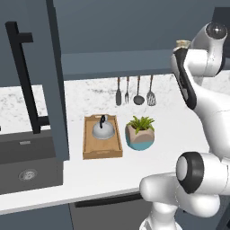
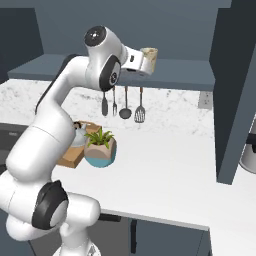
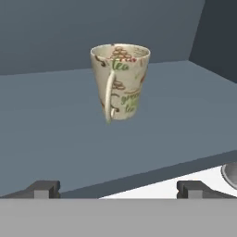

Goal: Pick the kettle from the counter and place it on the tray. Then pick the mug from the cabinet and place it on the tray. Then close the cabinet doors.

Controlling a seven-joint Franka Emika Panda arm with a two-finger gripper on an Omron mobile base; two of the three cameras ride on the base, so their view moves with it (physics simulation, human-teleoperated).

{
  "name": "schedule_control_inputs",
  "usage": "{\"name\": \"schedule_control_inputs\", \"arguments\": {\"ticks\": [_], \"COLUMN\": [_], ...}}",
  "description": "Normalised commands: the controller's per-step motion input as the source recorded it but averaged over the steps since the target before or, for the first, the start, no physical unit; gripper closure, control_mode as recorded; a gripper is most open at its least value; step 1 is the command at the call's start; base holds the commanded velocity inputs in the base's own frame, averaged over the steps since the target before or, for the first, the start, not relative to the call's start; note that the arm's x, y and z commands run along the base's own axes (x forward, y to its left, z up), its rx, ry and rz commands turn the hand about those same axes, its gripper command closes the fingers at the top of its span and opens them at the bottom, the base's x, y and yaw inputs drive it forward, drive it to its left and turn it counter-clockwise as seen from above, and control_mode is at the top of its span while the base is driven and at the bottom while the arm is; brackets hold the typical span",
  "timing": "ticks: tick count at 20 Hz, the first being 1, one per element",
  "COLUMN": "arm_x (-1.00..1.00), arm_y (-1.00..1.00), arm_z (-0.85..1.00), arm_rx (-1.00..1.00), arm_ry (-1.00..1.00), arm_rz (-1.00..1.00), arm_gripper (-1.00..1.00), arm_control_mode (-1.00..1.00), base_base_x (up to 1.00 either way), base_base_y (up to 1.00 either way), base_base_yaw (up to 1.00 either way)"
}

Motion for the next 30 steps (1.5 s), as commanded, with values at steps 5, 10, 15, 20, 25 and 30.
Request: {"name": "schedule_control_inputs", "arguments": {"ticks": [5, 10, 15, 20, 25, 30], "arm_x": [0.37, 0.4, 0.39, 0.39, 0.38, 0.18], "arm_y": [-0.04, 0.0, 0.0, -0.02, -0.11, -0.11], "arm_z": [0.08, 0.0, 0.0, 0.01, 0.01, 0.01], "arm_rx": [0.01, 0.0, 0.0, 0.0, 0.0, 0.0], "arm_ry": [-0.01, 0.0, 0.0, 0.0, 0.01, 0.0], "arm_rz": [0.0, 0.0, 0.0, -0.06, -0.11, -0.06], "arm_gripper": [-1.0, -1.0, -1.0, -1.0, -1.0, -1.0], "arm_control_mode": [-1.0, -1.0, -1.0, -1.0, -1.0, -1.0], "base_base_x": [0.0, 0.0, 0.0, 0.0, 0.0, 0.0], "base_base_y": [0.0, 0.0, 0.0, 0.0, 0.0, 0.0], "base_base_yaw": [0.0, 0.0, 0.0, 0.0, 0.0, 0.0]}}
